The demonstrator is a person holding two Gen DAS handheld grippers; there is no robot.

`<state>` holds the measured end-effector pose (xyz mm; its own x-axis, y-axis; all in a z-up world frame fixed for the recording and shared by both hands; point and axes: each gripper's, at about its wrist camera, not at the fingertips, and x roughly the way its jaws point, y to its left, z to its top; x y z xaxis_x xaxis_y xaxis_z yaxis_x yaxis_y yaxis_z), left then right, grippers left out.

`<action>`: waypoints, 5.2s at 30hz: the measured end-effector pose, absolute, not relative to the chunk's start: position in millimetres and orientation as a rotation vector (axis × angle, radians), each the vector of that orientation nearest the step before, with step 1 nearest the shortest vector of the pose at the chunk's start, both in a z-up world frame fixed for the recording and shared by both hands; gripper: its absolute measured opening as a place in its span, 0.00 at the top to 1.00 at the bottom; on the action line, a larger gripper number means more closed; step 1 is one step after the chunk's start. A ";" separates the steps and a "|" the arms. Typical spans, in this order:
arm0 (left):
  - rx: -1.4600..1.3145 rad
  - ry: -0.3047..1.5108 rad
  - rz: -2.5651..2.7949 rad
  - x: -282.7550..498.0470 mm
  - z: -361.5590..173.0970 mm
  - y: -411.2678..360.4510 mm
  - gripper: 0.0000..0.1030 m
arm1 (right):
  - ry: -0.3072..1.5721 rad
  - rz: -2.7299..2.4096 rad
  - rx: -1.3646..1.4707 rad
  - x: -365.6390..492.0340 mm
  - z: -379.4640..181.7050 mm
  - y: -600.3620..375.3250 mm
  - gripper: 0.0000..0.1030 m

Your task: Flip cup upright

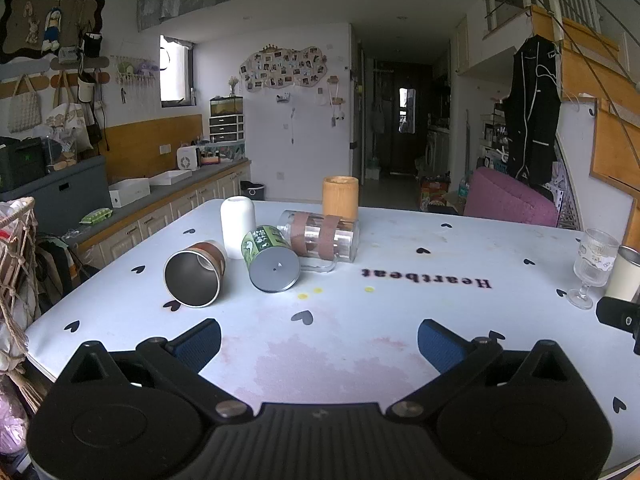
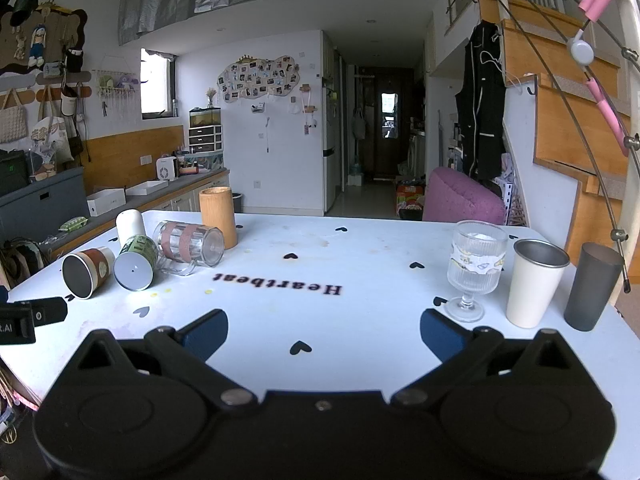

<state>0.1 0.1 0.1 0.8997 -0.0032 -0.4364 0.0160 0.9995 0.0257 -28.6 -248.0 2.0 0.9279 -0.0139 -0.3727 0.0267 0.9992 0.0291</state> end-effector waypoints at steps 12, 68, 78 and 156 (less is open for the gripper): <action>0.028 0.453 -0.010 0.1 0.1 0.2 0.00 | 0.383 -0.021 0.034 -29.1 1.8 -248.5 0.00; 0.027 0.454 -0.011 -0.1 0.2 -0.1 0.00 | 0.384 -0.023 0.035 -30.5 2.1 -247.4 0.00; 0.043 0.405 0.008 21.5 -6.7 8.4 0.00 | 0.378 -0.021 0.039 -39.2 -1.8 -251.0 0.00; 0.324 0.476 -0.630 11.7 -76.7 -76.7 0.08 | 0.622 0.104 0.269 69.6 -39.7 -270.8 0.00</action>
<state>11.7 -76.7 -76.7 0.7072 -0.4835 -0.5159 0.6284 0.7642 0.1452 69.6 -270.8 -39.7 0.8086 0.1765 -0.5613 -0.0158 0.9601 0.2793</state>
